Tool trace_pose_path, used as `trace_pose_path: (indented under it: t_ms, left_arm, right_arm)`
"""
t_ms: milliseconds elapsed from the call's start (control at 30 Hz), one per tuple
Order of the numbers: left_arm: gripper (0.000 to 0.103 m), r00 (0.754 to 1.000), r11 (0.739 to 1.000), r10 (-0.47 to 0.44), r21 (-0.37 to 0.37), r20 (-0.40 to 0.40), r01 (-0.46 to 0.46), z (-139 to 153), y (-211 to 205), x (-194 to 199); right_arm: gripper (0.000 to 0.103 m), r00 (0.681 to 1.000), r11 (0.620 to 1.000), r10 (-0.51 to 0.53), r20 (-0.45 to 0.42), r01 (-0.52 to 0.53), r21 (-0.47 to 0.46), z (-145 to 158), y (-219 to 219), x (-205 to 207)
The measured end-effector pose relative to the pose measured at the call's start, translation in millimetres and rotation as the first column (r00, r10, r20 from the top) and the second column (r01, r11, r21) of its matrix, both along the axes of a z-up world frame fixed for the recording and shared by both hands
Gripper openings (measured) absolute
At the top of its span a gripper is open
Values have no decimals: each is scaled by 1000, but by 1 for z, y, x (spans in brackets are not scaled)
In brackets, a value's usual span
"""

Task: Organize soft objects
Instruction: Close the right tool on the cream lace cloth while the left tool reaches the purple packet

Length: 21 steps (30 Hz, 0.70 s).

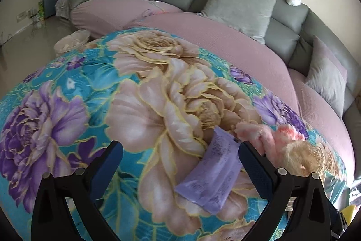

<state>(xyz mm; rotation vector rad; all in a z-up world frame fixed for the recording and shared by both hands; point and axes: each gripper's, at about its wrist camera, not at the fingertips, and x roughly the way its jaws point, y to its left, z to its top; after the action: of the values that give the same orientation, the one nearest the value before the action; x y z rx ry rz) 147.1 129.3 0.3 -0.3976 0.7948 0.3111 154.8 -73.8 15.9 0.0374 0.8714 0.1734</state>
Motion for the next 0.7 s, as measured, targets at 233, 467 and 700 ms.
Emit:
trace_pose_path:
  t_ms: [233, 467, 700]
  left_arm:
    - [102, 994, 996, -76, 45, -72, 79, -11, -18, 12]
    - [102, 980, 989, -137, 34, -144, 143, -25, -27, 19]
    - [102, 967, 981, -173, 50, -189, 186, -36, -40, 26]
  right_arm:
    - [80, 1000, 999, -8, -3, 8, 41, -7, -7, 3]
    - [32, 999, 996, 7, -33, -4, 88, -14, -10, 5]
    - [23, 1000, 995, 4, -29, -1, 101, -13, -14, 4]
